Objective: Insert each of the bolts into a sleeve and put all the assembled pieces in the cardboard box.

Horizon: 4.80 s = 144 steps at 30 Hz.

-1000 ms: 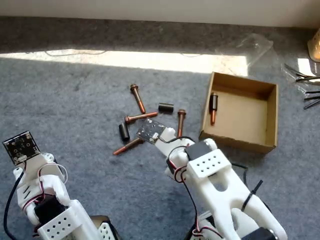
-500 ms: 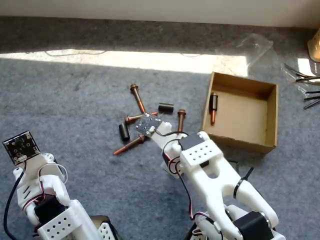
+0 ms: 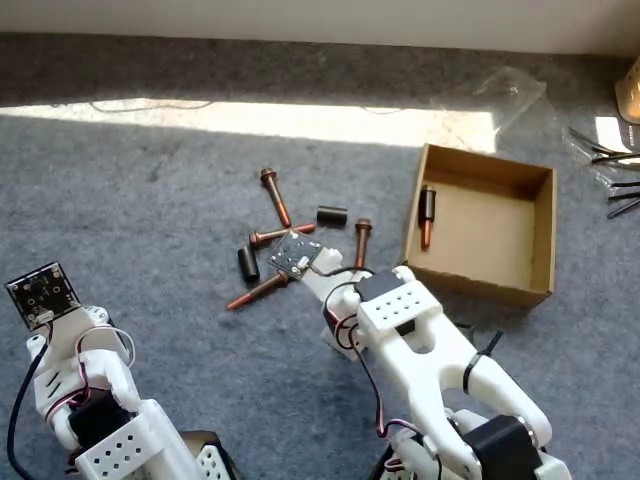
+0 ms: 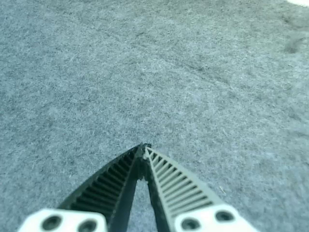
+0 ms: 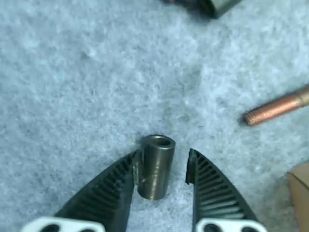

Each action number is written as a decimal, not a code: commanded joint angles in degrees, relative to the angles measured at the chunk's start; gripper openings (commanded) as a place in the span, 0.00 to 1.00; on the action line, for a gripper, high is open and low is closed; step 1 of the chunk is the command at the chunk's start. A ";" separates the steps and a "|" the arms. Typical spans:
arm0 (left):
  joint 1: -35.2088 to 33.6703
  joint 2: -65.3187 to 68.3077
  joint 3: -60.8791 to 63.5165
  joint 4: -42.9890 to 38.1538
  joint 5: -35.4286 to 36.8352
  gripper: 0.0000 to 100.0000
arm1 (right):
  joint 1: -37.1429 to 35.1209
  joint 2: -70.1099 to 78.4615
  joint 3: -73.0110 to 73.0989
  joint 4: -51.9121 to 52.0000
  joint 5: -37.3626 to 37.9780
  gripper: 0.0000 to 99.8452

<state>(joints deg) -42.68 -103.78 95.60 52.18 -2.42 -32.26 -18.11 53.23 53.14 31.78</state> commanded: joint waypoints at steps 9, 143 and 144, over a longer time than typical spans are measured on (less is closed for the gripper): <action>0.92 -0.92 0.04 -1.14 -0.35 0.02 | 0.31 3.65 -1.54 -3.12 -0.79 0.04; 50.07 134.81 -122.24 19.43 38.59 0.16 | 16.66 -87.16 37.67 -9.54 -32.53 0.00; 49.80 134.81 -122.24 18.99 38.59 0.16 | 16.66 -87.16 37.67 -9.54 -32.53 0.00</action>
<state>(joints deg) 8.66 31.78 -24.22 73.19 35.74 -14.59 -104.53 91.21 45.58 -0.57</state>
